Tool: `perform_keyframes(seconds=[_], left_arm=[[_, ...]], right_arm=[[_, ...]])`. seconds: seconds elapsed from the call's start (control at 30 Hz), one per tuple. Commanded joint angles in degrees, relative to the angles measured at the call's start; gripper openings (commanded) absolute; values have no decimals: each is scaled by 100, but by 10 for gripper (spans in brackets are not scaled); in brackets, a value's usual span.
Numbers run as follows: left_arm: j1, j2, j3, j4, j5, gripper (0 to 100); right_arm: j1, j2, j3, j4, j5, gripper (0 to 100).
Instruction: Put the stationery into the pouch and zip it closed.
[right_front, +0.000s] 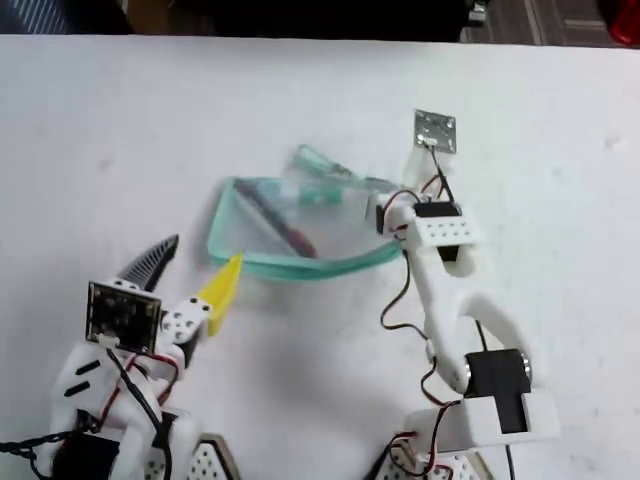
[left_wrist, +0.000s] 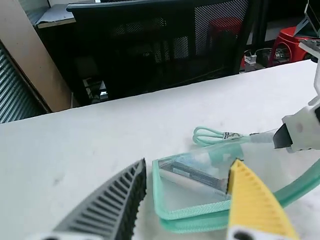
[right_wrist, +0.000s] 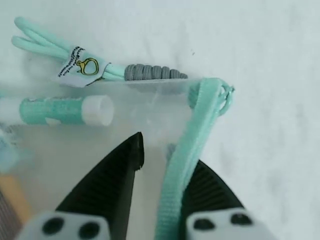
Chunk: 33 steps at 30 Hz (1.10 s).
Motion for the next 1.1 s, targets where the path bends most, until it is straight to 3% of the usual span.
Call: perform_keyframes(seconds=[0.0,0.2,0.3,0.47,0.67,0.77,0.87,1.07], left_arm=[[-22,13,-44,-185,-26,278],[-13,13,-35,-185,-26,278],[-13,13,-35,-193,-26,278],[-13,13,-53,-193,-26,278],[-40,13,-334,-105,-79,278],[-57,13,-949,466,-255,280],[-66,13,-1363,1451,-949,279],[-110,13,-2620,2251,-1354,279]], right_arm=[[-110,-84,88,4,299,36],[40,-101,70,251,-114,317],[31,-127,53,295,-132,365],[57,-875,-53,769,-123,347],[251,-2633,-791,2220,-62,272],[215,-3547,-1055,2782,774,153],[207,-4303,-1196,3090,1574,29],[207,-5473,-1556,3723,1899,38]])
